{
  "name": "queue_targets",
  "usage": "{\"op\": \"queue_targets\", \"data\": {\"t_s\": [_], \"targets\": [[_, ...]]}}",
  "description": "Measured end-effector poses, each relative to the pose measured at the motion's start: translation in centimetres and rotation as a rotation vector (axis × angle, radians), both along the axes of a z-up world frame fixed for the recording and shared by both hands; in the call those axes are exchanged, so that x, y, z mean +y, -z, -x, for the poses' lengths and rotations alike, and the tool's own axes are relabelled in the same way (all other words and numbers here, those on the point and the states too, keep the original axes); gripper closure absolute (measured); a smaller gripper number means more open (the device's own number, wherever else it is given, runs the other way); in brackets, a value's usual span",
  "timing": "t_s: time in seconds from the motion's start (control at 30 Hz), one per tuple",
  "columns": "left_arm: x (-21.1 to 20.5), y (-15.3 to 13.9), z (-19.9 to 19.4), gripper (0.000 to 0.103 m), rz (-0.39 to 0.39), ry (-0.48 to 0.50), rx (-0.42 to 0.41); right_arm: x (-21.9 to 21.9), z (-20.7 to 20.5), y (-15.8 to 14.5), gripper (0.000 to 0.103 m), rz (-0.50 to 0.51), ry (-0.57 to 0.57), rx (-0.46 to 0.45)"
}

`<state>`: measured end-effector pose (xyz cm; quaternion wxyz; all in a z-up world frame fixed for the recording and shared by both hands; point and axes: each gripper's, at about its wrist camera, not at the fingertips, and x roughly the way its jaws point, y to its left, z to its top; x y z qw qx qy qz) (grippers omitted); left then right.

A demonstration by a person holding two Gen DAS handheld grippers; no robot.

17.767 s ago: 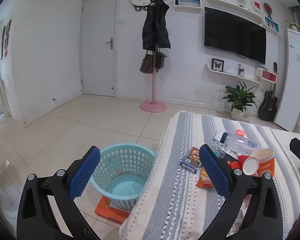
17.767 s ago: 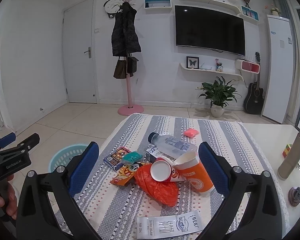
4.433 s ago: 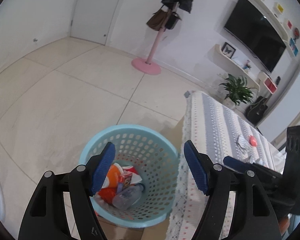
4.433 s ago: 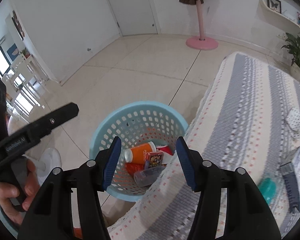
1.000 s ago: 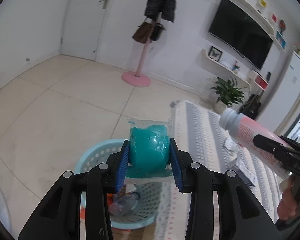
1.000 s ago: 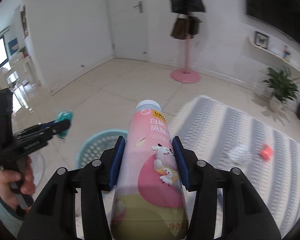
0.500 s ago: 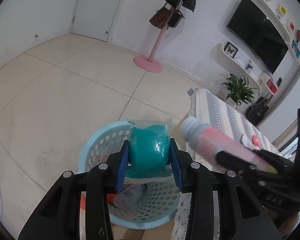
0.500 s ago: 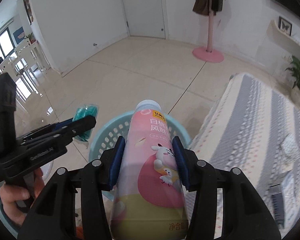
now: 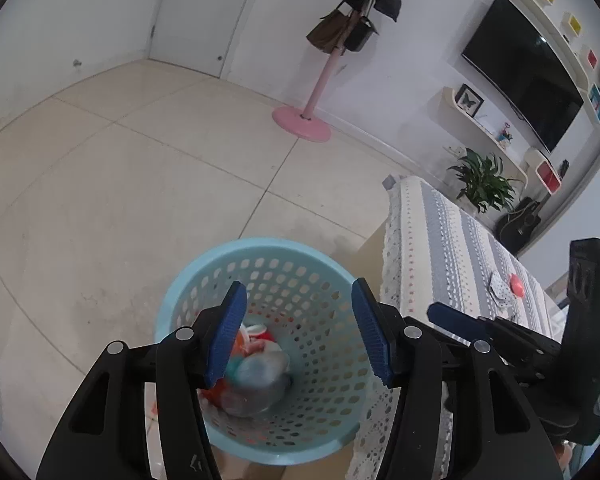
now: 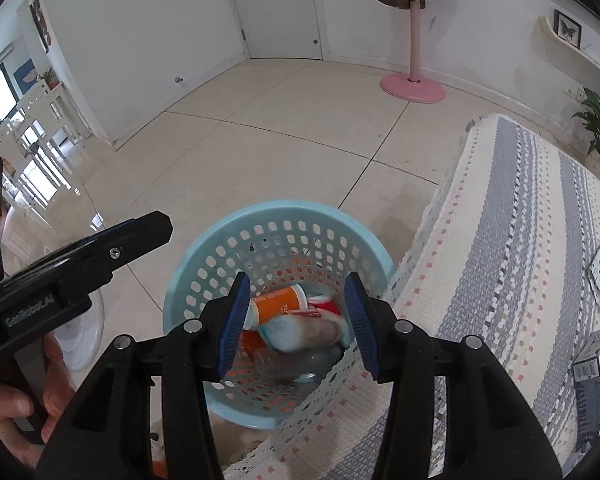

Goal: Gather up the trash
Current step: 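Carry the teal packet and pink bottle over the wastebasket and release both, then grasp the white milk carton with the left tool while the right grasps the blue-white carton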

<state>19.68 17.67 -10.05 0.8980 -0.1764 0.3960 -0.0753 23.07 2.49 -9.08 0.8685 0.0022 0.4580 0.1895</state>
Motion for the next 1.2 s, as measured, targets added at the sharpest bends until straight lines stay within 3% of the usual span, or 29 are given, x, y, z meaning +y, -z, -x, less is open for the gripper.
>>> {"op": "queue_targets", "data": {"t_s": [0.1,0.33,0.63,0.83,0.97,1.03,1.2], "targets": [[0.0,0.5,-0.2,0.050,0.008,-0.006,0.022,-0.7,0.0,0.2,0.057,-0.003,0.012,0.008],[-0.9,-0.6,0.7,0.050,-0.003,0.017,-0.018,-2.7,0.9,-1.1,0.057,-0.021,0.036,-0.008],[-5.4,-3.5,3.5,0.050,-0.055,0.145,-0.125,-8.5,4.1,-5.5,0.057,-0.054,0.119,-0.089],[-11.0,-5.5,6.2,0.043,-0.003,0.300,-0.168,-13.8,8.1,-8.9,0.057,-0.027,0.172,-0.162],[-16.4,-6.2,9.3,0.039,0.043,0.479,-0.154,-19.3,11.5,-10.7,0.056,-0.024,0.260,-0.196],[-19.3,-6.3,10.9,0.033,0.018,0.545,-0.160,-22.2,13.3,-11.1,0.054,-0.028,0.315,-0.206],[-26.9,-4.6,15.0,0.032,-0.062,0.739,-0.143,-29.0,16.8,-10.7,0.053,-0.052,0.426,-0.189]]}}
